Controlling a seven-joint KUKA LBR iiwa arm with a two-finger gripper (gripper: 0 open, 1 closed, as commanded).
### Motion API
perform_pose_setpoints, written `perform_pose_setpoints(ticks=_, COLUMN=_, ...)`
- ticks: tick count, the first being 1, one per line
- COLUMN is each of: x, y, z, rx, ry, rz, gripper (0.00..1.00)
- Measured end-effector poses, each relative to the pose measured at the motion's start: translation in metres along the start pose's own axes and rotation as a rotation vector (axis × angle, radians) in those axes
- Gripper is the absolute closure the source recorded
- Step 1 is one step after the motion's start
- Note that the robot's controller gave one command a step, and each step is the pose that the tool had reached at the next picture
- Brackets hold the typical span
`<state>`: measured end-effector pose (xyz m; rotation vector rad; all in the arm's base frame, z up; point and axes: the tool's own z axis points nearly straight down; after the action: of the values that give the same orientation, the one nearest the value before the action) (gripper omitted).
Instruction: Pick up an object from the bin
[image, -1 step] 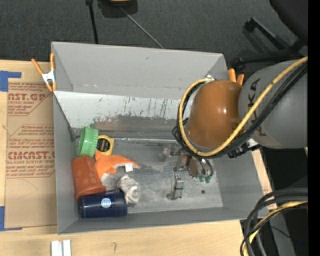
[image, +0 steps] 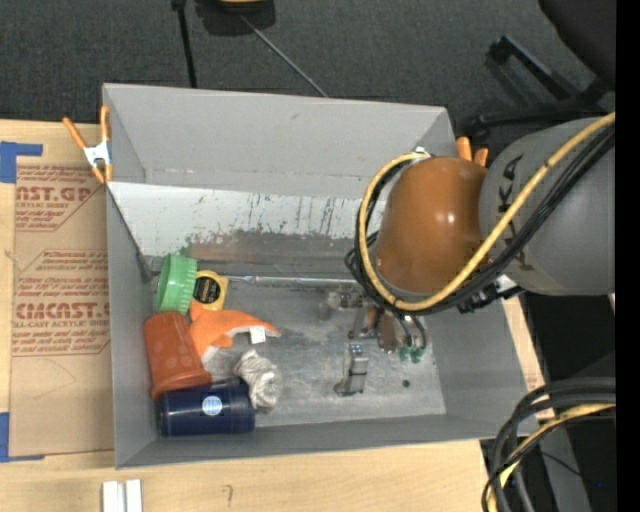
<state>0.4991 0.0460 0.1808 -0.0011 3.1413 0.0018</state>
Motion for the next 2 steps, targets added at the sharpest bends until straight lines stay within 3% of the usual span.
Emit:
perform_pose_setpoints(ticks=1, x=-0.004, y=0.026, z=0.043, rx=0.001, ry=-0.008, rz=-0.049, gripper=0.00)
perform_pose_setpoints(ticks=2, x=-0.017, y=0.047, z=0.104, rx=0.000, ry=-0.003, rz=-0.097, gripper=0.00)
